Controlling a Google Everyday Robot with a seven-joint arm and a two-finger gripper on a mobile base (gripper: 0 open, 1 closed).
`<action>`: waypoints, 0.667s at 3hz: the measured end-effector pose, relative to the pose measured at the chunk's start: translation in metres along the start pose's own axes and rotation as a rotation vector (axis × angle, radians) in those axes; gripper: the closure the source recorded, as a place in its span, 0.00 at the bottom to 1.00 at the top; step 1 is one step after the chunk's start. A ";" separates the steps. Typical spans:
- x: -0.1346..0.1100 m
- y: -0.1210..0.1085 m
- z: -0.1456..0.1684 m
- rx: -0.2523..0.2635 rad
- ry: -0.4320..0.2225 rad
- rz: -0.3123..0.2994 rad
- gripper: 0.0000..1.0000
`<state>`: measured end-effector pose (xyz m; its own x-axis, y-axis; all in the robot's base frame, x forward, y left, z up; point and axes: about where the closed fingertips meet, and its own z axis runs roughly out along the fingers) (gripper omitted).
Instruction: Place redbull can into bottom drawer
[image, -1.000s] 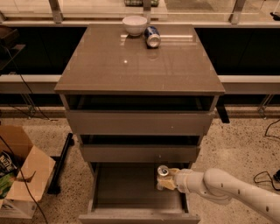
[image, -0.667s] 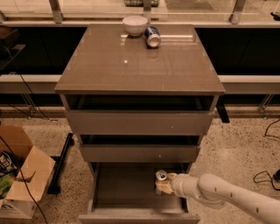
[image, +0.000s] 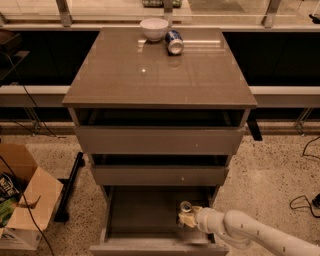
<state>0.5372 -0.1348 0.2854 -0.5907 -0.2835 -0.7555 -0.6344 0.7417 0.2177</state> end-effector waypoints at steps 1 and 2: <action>0.024 -0.010 0.014 0.026 0.001 0.035 0.58; 0.046 -0.018 0.024 0.062 0.032 0.072 0.35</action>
Offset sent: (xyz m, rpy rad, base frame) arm -0.0073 -0.0278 -0.0864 -0.0660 0.0996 -0.1520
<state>0.5339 -0.1467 0.2320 -0.6498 -0.2469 -0.7189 -0.5584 0.7968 0.2310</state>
